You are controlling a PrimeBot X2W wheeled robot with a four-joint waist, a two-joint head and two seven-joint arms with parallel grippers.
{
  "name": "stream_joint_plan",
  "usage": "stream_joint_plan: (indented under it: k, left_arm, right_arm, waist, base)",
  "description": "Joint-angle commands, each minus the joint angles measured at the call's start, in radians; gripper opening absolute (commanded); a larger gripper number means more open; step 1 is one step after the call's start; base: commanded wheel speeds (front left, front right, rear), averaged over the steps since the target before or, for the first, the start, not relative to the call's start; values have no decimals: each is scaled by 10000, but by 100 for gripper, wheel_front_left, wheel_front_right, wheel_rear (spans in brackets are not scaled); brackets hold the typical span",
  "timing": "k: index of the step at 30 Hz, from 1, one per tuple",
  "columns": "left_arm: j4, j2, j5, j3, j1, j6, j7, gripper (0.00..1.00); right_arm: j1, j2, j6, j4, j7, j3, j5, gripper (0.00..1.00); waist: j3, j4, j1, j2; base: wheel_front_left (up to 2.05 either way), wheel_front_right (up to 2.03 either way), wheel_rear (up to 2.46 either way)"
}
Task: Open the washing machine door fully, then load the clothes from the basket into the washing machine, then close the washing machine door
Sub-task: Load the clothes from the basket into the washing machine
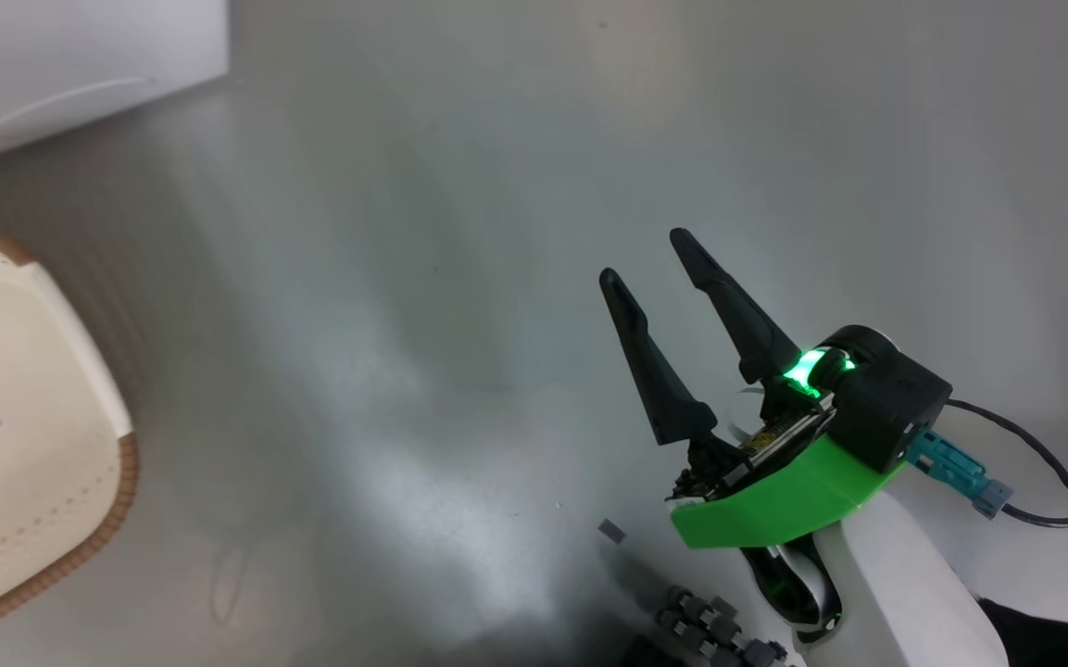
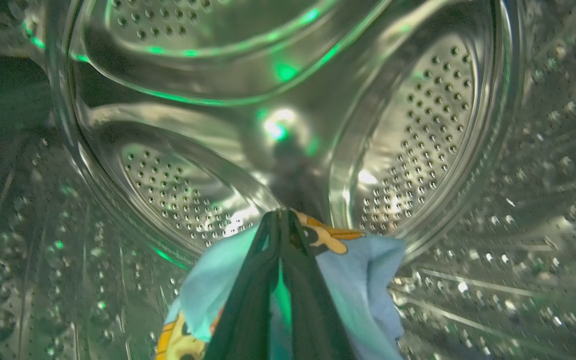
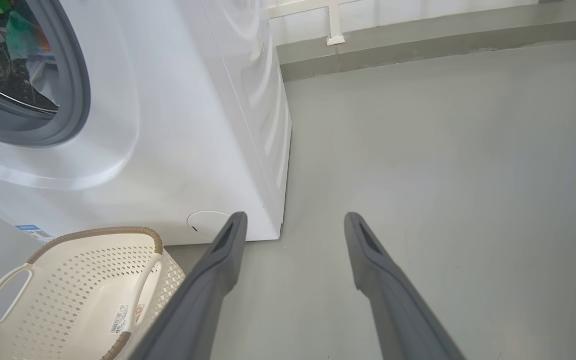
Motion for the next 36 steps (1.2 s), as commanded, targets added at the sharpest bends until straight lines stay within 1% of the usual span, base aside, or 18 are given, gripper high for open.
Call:
stream_joint_plan:
  k: [1,5,7,13,21,22,23,24,28,36]
  left_arm:
    - [-106,559,253,29,-400,-99,-328,0]
    - [186,735,722,-239,-1135,-288,-1466,0]
    - [599,747,827,-396,-1289,-370,-1389,0]
    - [1392,592,815,-557,-1424,-393,-1429,0]
    - [2120,183,336,-555,-1546,-602,-870,0]
    - [2178,135,279,-538,-1556,-591,-830,34]
    - [2259,100,251,-542,-1545,-555,-745,91]
    - [2344,42,168,-503,-1534,-517,-652,100]
    - [2480,-147,-30,-449,-1428,-463,-674,100]
    - [2587,-584,-501,-297,-739,-460,-1096,100]
  right_arm:
    - [152,13,62,-272,-47,261,114,100]
    - [111,13,62,-343,-47,396,181,100]
    - [113,13,62,-362,-47,434,176,100]
    - [112,13,62,-327,-47,484,140,100]
    - [2,13,62,-294,-47,405,44,100]
    - [-13,13,62,-285,-47,397,27,100]
    - [-25,13,62,-273,-47,384,12,100]
    - [-37,13,62,-259,-47,374,-3,100]
    - [-94,13,62,-232,-47,296,-98,100]
    - [-53,13,62,-127,-47,109,-357,100]
  waist:
    - [380,-330,0,-1]
    - [617,-500,0,-1]
    - [694,-529,0,-1]
    - [821,-437,0,-1]
    - [782,-161,0,-1]
    - [773,-123,0,-1]
    - [755,-81,0,-1]
    - [737,-41,0,-1]
    - [630,127,0,-1]
    - [104,535,0,-1]
  base:
    - [0,0,0]
    - [0,0,0]
    - [0,0,0]
    - [0,0,0]
    - [0,0,0]
    - [0,0,0]
    - [0,0,0]
    - [0,0,0]
    - [0,0,0]
    - [0,0,0]
